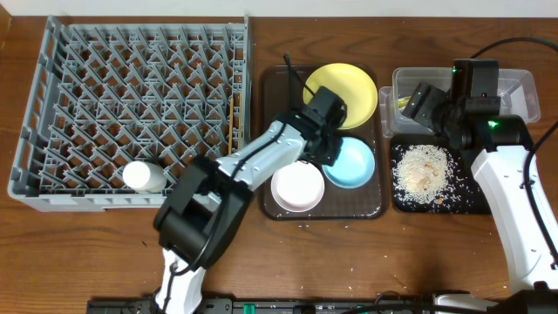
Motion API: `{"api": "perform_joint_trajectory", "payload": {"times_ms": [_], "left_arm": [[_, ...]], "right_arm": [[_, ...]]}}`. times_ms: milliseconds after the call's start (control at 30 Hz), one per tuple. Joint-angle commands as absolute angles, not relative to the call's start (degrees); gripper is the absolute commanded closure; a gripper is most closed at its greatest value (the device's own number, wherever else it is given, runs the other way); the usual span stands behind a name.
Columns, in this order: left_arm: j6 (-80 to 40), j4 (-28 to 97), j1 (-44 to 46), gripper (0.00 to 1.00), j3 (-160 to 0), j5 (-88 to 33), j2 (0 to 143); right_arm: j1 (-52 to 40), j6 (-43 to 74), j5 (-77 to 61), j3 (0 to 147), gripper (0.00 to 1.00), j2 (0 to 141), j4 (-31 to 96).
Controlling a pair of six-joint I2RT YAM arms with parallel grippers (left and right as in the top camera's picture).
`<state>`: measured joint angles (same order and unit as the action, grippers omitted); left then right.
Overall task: Sort waste into correct bins and load items into the dishwasher
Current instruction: 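Carry the blue bowl into the dish rack and release it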
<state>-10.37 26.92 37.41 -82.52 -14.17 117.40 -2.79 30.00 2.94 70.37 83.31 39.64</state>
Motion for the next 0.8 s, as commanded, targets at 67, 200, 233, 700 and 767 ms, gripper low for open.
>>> {"api": "perform_joint_trajectory", "payload": {"times_ms": [67, 200, 233, 700, 767], "left_arm": [[-4.62, 32.12, 34.22, 0.93, -84.42, 2.79, 101.03], [-0.78, 37.65, 32.53, 0.93, -84.42, 19.88, 93.69], [-0.38, 38.72, 32.08, 0.93, -84.42, 23.68, 92.6], [10.94, 43.22, 21.04, 0.92, -83.57, 61.63, 89.67], [10.92, 43.16, 19.27, 0.92, -83.24, 65.19, 91.05]], "right_arm": [[-2.44, 30.85, 2.72, 70.5, 0.13, 83.59, 39.35], [-2.44, 30.85, 2.72, 70.48, 0.13, 83.59, 38.96], [-2.44, 30.85, 2.72, 70.48, 0.13, 83.59, 38.96], [-2.44, 30.85, 2.72, 70.5, 0.13, 83.59, 37.47], [-2.44, 30.85, 2.72, 70.5, 0.13, 83.59, 37.47]]}}
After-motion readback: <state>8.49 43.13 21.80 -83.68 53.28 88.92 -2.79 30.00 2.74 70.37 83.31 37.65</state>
